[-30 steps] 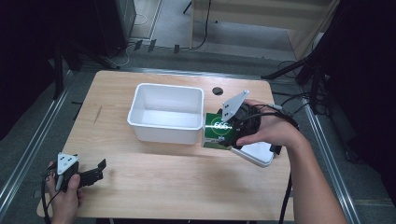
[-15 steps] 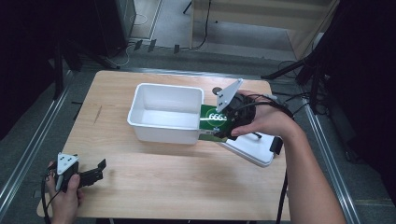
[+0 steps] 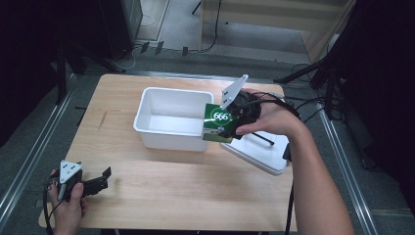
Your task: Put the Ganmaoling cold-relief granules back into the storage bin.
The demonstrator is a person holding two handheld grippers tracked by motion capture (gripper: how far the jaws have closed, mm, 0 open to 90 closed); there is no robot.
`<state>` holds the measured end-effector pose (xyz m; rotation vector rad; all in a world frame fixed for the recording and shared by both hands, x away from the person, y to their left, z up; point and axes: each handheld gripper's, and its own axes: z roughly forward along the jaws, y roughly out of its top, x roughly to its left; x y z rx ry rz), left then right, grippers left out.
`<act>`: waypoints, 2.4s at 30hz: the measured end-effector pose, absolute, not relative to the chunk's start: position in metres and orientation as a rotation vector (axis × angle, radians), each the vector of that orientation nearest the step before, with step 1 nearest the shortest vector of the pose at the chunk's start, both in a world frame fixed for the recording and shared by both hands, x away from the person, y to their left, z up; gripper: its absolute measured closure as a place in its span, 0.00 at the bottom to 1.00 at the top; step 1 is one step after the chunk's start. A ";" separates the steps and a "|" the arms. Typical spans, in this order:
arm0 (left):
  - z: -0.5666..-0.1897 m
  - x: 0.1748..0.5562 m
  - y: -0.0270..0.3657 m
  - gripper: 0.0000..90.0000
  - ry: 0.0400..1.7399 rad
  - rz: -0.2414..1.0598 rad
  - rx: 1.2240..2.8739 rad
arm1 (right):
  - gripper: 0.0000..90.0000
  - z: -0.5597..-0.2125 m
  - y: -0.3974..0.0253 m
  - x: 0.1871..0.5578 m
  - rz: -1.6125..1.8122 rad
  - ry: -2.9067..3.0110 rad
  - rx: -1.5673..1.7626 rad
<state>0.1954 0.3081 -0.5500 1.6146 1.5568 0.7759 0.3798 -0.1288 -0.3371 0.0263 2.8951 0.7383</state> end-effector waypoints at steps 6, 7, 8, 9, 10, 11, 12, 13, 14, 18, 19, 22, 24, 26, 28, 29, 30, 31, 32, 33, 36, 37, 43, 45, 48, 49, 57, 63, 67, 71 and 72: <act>-0.550 0.196 0.309 0.00 1.557 0.772 1.607 | 0.19 -0.340 -0.126 0.389 0.752 2.895 0.054; -0.550 0.196 0.309 0.00 1.557 0.772 1.608 | 0.19 -0.340 -0.126 0.391 0.752 2.890 0.058; -0.550 0.196 0.309 0.00 1.557 0.771 1.608 | 0.19 -0.340 -0.125 0.393 0.751 2.890 0.056; -0.550 0.196 0.309 0.00 1.556 0.771 1.608 | 0.19 -0.340 -0.124 0.394 0.745 2.894 0.061; -0.550 0.196 0.309 0.00 1.556 0.771 1.608 | 0.19 -0.340 -0.123 0.395 0.741 2.892 0.055; -0.550 0.196 0.309 0.00 1.557 0.770 1.608 | 0.19 -0.341 -0.122 0.397 0.732 2.893 0.057; -0.550 0.196 0.309 0.00 1.557 0.771 1.608 | 0.19 -0.340 -0.121 0.398 0.729 2.895 0.059; -0.550 0.196 0.309 0.00 1.557 0.770 1.608 | 0.19 -0.340 -0.119 0.400 0.726 2.895 0.060; -0.550 0.195 0.309 0.00 1.557 0.771 1.608 | 0.19 -0.340 -0.118 0.401 0.724 2.895 0.053; -0.550 0.196 0.309 0.00 1.557 0.771 1.607 | 0.19 -0.338 -0.112 0.407 0.726 2.894 0.052; -0.550 0.196 0.309 0.00 1.557 0.770 1.607 | 0.19 -0.338 -0.110 0.408 0.722 2.894 0.048; -0.550 0.196 0.309 0.00 1.557 0.769 1.602 | 0.19 -0.337 -0.104 0.410 0.711 2.895 0.035; -0.550 0.196 0.309 0.00 1.558 0.767 1.599 | 0.19 -0.337 -0.100 0.412 0.701 2.895 0.031; -0.550 0.195 0.309 0.00 1.557 0.766 1.600 | 0.19 -0.337 -0.095 0.413 0.691 2.895 0.029; -0.550 0.195 0.310 0.00 1.556 0.765 1.600 | 0.19 -0.338 -0.091 0.415 0.680 2.891 0.025; -0.550 0.195 0.310 0.00 1.556 0.764 1.600 | 0.19 -0.339 -0.089 0.416 0.677 2.891 0.019; -0.550 0.195 0.310 0.00 1.555 0.764 1.601 | 0.19 -0.339 -0.087 0.417 0.677 2.888 0.020; -0.550 0.195 0.310 0.00 1.556 0.762 1.601 | 0.19 -0.339 -0.085 0.417 0.675 2.885 0.024; -0.550 0.195 0.310 0.00 1.555 0.761 1.601 | 0.19 -0.339 -0.082 0.419 0.675 2.889 0.016; -0.550 0.195 0.310 0.00 1.556 0.761 1.600 | 0.19 -0.340 -0.081 0.419 0.677 2.886 0.015; -0.550 0.195 0.310 0.00 1.554 0.761 1.603 | 0.19 -0.340 -0.075 0.421 0.673 2.892 0.008; -0.550 0.195 0.310 0.00 1.554 0.759 1.604 | 0.19 -0.340 -0.073 0.422 0.666 2.893 0.007; -0.550 0.195 0.310 0.00 1.553 0.759 1.603 | 0.19 -0.343 -0.062 0.425 0.647 2.889 0.015; -0.550 0.195 0.310 0.00 1.552 0.759 1.601 | 0.19 -0.344 -0.059 0.427 0.648 2.890 0.000; -0.550 0.195 0.310 0.00 1.552 0.759 1.604 | 0.19 -0.347 -0.057 0.428 0.641 2.878 0.003; -0.550 0.195 0.310 0.00 1.551 0.758 1.604 | 0.19 -0.347 -0.056 0.428 0.634 2.877 0.009; -0.550 0.195 0.310 0.00 1.553 0.756 1.600 | 0.19 -0.355 -0.051 0.432 0.608 2.875 0.002; -0.550 0.195 0.310 0.00 1.553 0.754 1.604 | 0.19 -0.363 -0.048 0.435 0.585 2.876 0.000; -0.550 0.195 0.310 0.00 1.552 0.755 1.606 | 0.19 -0.371 -0.047 0.438 0.574 2.885 0.006; -0.550 0.195 0.310 0.00 1.549 0.752 1.604 | 0.19 -0.379 -0.048 0.441 0.567 2.889 0.008; -0.550 0.195 0.310 0.00 1.550 0.752 1.604 | 0.19 -0.381 -0.048 0.441 0.570 2.895 0.010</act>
